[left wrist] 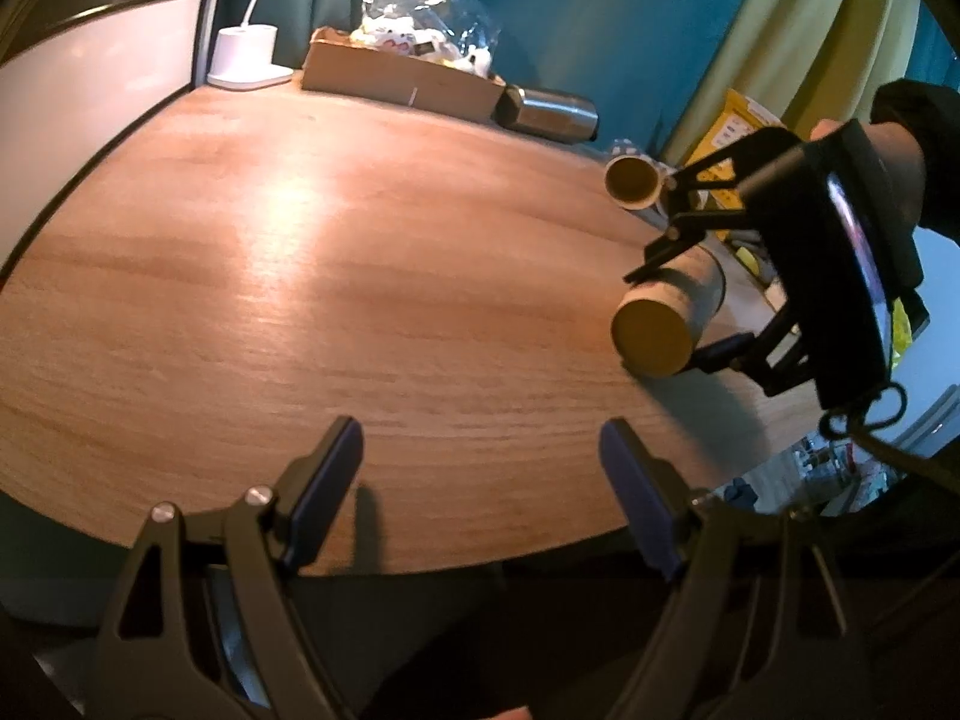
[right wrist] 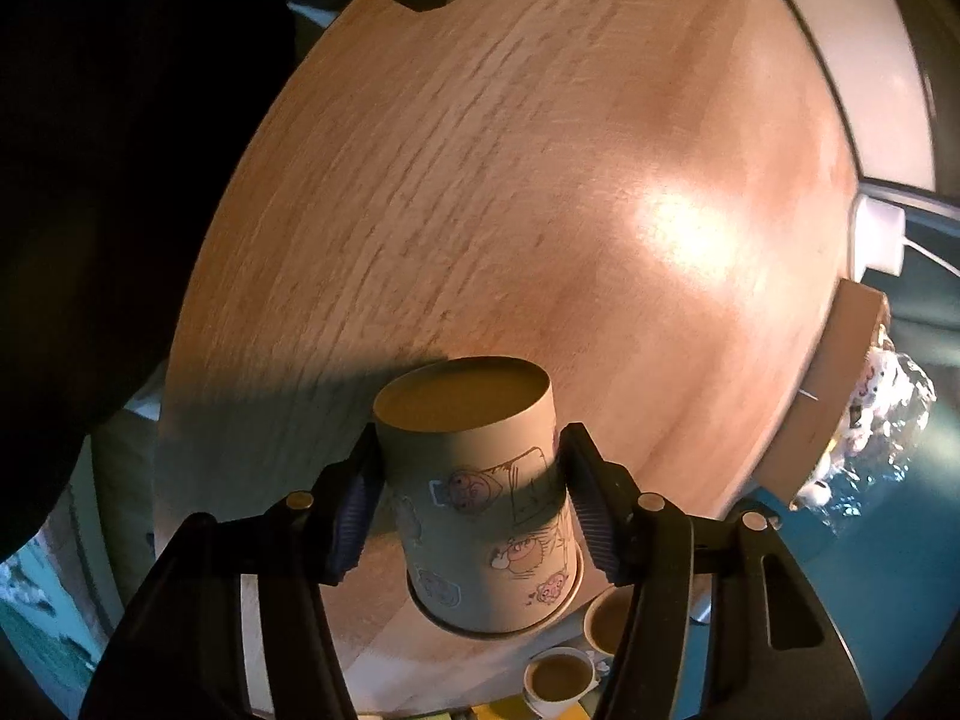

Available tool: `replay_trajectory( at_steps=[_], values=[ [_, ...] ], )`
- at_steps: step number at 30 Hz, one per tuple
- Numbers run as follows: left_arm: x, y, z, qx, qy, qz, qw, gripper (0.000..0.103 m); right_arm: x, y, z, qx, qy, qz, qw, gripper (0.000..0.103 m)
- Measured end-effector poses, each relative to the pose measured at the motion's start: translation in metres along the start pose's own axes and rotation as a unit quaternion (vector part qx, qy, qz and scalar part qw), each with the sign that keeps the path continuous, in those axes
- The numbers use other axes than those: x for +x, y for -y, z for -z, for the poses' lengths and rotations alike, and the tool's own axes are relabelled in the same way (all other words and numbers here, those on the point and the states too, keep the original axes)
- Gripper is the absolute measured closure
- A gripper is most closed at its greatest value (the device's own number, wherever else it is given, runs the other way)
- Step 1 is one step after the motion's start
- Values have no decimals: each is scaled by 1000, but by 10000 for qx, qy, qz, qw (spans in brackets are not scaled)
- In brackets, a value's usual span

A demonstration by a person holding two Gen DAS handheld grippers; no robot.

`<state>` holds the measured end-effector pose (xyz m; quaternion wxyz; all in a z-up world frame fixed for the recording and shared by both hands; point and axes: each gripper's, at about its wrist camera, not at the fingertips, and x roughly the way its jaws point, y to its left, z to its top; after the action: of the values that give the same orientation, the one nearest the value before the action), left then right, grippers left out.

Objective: Flip cup upside down
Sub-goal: 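Rotate the cup rim-down with the right gripper while the left gripper releases it, then lower the upside-down cup onto the table and open the right gripper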

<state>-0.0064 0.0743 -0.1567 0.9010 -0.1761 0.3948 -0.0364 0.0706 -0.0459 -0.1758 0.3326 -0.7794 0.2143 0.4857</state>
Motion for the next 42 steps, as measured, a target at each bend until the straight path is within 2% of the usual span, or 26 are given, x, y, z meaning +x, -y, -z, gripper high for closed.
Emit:
replay_trajectory(
  at_steps=[3,6,8,10,11,12,13,14,15,16,18,19,21,23,25,30,36,42],
  values=[
    [-2,3,-7,37,11,-32,10000,21,-6,6,4,414,127,130,9990,42],
    [-5,13,-19,128,86,-1,9999,21,-21,23,21,1444,372,264,9885,42],
    [-6,22,-28,238,160,12,9996,21,-33,30,40,2305,677,318,9702,42],
    [-3,32,-37,393,151,7,9991,21,-42,33,63,3222,1025,489,9398,42],
    [2,40,-42,525,111,-19,9986,21,-45,33,73,3692,1215,538,9198,42],
    [3,45,-44,606,119,-11,9981,21,-47,32,85,4223,1461,575,8928,42],
    [6,53,-48,707,148,7,9974,21,-48,28,99,4827,1730,641,8561,42],
    [7,58,-51,761,154,9,9970,21,-49,22,107,5271,1917,683,8251,42],
    [10,65,-53,868,152,22,9961,21,-48,13,119,5809,2222,728,7797,42],
    [13,71,-55,942,145,41,9954,21,-46,6,123,6094,2368,818,7523,42],
    [21,85,-57,1094,64,74,9940,21,-43,-14,137,6810,2716,1005,6726,42],
    [25,90,-58,1136,31,76,9935,21,-41,-21,142,7036,2874,1050,6413,42],
    [34,102,-56,1268,-50,105,9919,21,-33,-38,147,7450,2989,1262,5828,42],
    [40,111,-52,1377,-123,67,9904,21,-31,-52,149,7621,3101,1409,5506,42],
    [43,118,-48,1493,-166,50,9886,21,-28,-65,145,7733,3128,1543,5295,42],
    [51,123,-43,1515,-171,-12,9883,21,-18,-82,140,7849,3242,1628,5023,41],
    [51,124,-42,1401,-84,1,9901,21,-16,-89,137,7791,3284,1771,5037,41],
    [57,120,-41,1392,-166,-29,9901,21,-14,-92,135,7791,3277,1699,5068,41]
  ],
)
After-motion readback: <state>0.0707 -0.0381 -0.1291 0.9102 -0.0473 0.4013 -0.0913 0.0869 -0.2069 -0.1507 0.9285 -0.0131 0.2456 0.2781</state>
